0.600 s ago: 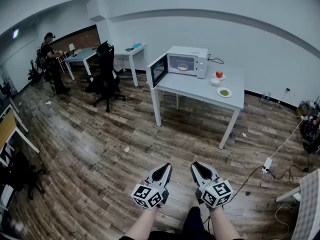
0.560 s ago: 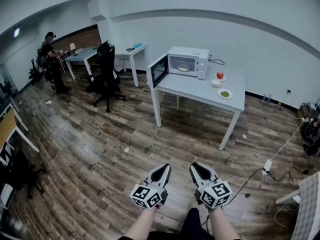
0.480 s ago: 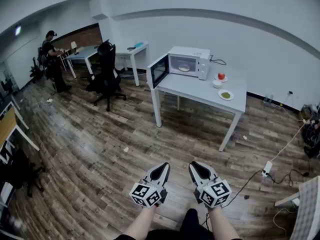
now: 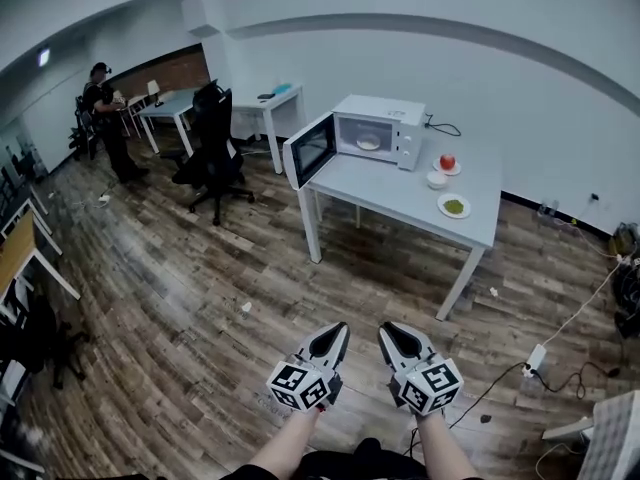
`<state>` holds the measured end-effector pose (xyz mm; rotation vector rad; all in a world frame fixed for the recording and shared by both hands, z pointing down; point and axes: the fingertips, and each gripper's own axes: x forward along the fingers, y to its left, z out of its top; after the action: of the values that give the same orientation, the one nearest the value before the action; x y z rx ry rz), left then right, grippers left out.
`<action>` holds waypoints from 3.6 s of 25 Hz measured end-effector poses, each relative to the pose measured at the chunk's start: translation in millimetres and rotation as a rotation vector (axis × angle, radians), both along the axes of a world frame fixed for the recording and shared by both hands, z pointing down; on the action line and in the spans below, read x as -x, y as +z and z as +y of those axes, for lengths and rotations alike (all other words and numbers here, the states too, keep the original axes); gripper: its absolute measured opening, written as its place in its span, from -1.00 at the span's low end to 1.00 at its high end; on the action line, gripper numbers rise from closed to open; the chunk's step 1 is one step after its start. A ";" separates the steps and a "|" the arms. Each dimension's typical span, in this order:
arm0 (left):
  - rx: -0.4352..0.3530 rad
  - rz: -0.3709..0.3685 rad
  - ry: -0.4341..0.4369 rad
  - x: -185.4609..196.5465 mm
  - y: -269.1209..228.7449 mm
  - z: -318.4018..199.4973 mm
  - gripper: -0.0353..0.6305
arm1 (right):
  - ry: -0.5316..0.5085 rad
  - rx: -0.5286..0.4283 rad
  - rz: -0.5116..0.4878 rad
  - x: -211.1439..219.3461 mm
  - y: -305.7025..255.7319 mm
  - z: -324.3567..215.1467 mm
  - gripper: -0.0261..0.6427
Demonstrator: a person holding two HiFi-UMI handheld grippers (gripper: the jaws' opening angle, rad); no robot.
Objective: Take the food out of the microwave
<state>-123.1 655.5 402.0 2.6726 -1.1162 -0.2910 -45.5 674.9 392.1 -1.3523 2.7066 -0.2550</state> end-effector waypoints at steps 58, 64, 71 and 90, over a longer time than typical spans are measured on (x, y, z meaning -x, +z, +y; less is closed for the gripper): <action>0.083 0.047 -0.040 -111.0 35.1 -395.9 -0.86 | -0.044 0.106 -0.046 -92.6 34.4 -397.7 -0.74; 0.117 0.057 -0.096 -93.7 51.0 -419.1 -0.86 | -0.075 0.129 -0.044 -82.5 42.6 -427.5 -0.73; 0.105 0.038 -0.147 -72.7 51.5 -469.5 -0.86 | -0.133 0.125 -0.056 -59.6 46.2 -483.9 -0.74; 0.118 0.016 -0.113 -91.6 44.5 -606.6 -0.86 | -0.116 0.143 -0.102 -70.3 44.5 -620.0 -0.74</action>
<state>-31.5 49.0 446.4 2.5057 -1.2421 -0.2580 24.8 55.0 436.6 -1.1799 2.7298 -0.5230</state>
